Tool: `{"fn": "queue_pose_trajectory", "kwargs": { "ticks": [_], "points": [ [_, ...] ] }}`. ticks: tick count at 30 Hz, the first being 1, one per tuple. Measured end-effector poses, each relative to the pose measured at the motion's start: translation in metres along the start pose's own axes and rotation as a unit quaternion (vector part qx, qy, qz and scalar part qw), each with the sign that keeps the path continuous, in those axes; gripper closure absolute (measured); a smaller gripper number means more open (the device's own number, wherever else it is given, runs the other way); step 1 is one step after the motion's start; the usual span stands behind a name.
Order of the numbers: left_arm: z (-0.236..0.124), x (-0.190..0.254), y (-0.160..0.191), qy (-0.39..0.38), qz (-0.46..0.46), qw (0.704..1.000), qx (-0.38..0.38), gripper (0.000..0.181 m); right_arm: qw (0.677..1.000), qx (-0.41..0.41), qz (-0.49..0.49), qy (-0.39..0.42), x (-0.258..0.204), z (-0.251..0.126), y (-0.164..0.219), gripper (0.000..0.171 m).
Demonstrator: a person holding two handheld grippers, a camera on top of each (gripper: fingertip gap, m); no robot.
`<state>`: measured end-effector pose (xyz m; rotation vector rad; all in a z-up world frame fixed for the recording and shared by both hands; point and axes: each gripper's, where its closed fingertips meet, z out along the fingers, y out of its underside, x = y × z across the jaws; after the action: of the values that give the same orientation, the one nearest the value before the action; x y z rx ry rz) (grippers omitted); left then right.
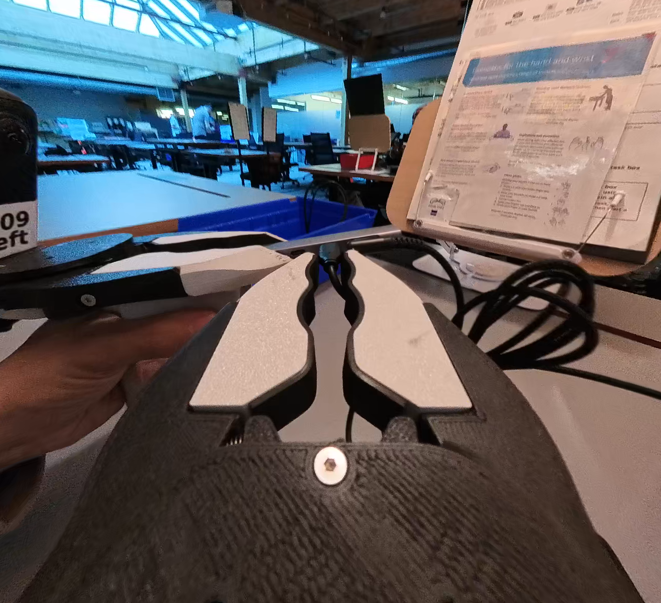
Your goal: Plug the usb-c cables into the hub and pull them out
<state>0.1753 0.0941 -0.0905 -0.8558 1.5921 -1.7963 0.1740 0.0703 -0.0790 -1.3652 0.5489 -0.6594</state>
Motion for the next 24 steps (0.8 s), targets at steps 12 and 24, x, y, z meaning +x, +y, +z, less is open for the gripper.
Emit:
{"fn": "queue_pose_trajectory", "kwargs": {
  "ticks": [12,24],
  "points": [
    [-0.012,-0.019,0.036,-0.011,-0.013,1.0,0.004,0.156,0.99,-0.132,-0.042,0.006,-0.011,0.008,0.044,0.159],
    [-0.007,0.006,0.028,0.001,0.071,0.997,-0.026,0.155,0.971,-0.23,-0.054,-0.031,-0.004,-0.022,0.041,0.159]
  ]
}}
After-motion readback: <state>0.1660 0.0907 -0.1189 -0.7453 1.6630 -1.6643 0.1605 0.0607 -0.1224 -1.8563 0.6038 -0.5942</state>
